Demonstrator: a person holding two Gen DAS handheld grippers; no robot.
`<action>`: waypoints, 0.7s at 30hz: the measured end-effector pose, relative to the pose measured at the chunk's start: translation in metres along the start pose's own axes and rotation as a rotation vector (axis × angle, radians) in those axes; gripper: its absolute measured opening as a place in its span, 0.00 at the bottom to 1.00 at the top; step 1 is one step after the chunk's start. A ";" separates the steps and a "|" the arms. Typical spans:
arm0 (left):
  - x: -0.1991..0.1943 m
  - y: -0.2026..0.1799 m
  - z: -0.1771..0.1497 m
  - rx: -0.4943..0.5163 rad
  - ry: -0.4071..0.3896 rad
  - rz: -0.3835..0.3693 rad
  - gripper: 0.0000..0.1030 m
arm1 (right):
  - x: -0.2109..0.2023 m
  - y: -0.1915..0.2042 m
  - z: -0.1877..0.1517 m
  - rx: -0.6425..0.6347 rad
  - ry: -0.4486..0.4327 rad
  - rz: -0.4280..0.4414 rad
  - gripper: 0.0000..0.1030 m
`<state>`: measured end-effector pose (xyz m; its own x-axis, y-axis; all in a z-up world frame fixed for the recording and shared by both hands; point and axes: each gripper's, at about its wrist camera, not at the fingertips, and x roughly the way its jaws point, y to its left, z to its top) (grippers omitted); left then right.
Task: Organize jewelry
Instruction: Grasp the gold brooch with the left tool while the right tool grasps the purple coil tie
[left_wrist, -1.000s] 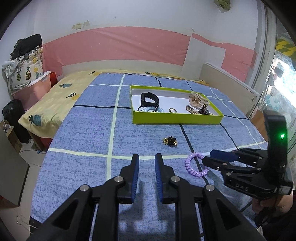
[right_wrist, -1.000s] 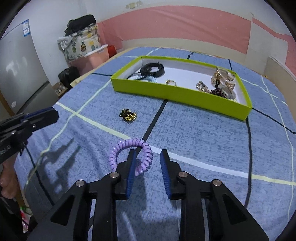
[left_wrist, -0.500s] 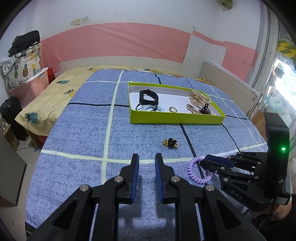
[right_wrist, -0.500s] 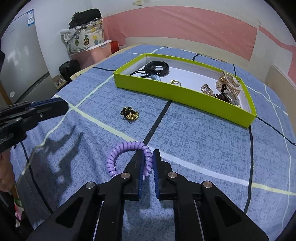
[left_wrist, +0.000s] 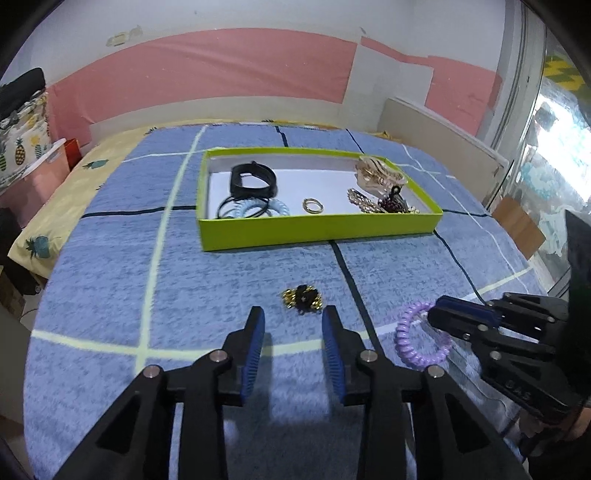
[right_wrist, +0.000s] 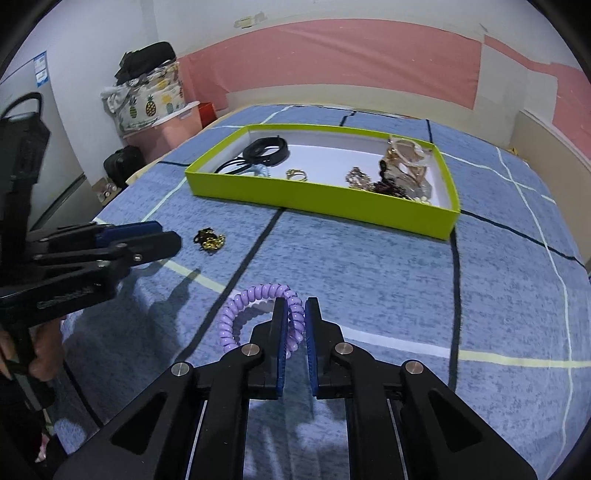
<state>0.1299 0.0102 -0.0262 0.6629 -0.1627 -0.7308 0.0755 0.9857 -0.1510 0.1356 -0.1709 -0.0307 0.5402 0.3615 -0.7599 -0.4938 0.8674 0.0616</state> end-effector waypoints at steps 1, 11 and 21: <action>0.003 -0.001 0.001 0.004 0.005 -0.002 0.34 | -0.001 -0.002 0.000 0.005 -0.001 0.002 0.09; 0.028 -0.013 0.006 0.049 0.054 0.028 0.35 | 0.000 -0.011 -0.001 0.022 -0.004 0.018 0.09; 0.032 -0.018 0.009 0.092 0.051 0.069 0.26 | -0.004 -0.014 -0.003 0.031 -0.013 0.018 0.09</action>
<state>0.1567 -0.0125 -0.0411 0.6305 -0.0939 -0.7705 0.1006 0.9942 -0.0388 0.1382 -0.1859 -0.0305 0.5403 0.3816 -0.7500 -0.4825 0.8707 0.0954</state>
